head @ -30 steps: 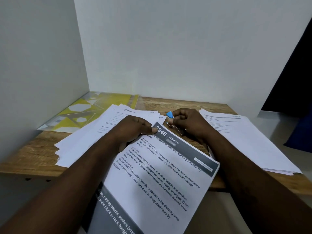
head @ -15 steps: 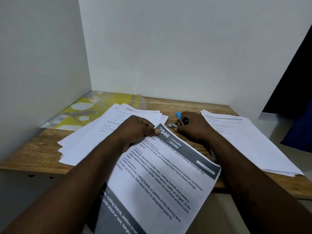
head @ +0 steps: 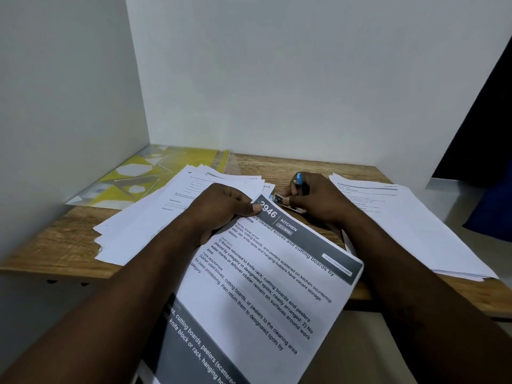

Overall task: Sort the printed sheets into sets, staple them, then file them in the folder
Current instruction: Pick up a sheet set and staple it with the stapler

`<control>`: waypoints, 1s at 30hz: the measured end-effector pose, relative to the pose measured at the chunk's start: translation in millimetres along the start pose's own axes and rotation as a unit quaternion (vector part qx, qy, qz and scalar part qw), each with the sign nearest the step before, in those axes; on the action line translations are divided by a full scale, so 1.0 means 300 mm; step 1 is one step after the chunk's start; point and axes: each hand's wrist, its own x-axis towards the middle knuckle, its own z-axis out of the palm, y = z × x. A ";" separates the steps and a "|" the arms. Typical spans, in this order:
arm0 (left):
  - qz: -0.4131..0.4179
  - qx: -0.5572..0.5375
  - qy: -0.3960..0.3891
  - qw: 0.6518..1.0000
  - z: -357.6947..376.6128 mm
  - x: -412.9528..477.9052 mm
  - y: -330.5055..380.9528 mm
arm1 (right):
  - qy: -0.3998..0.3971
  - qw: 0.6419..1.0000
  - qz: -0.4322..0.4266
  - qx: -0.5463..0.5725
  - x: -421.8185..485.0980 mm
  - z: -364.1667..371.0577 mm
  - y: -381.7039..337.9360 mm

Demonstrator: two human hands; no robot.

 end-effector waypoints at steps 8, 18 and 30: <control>0.004 0.004 0.003 1.000 0.000 0.006 -0.007 | -0.012 0.992 0.009 -0.122 -0.017 -0.006 0.002; -0.001 0.018 0.001 1.000 0.002 0.010 -0.002 | 0.021 0.990 0.012 -0.140 -0.022 -0.011 0.004; 0.011 0.000 0.001 1.000 -0.003 0.002 -0.006 | 0.023 0.984 0.017 0.176 -0.060 -0.020 -0.057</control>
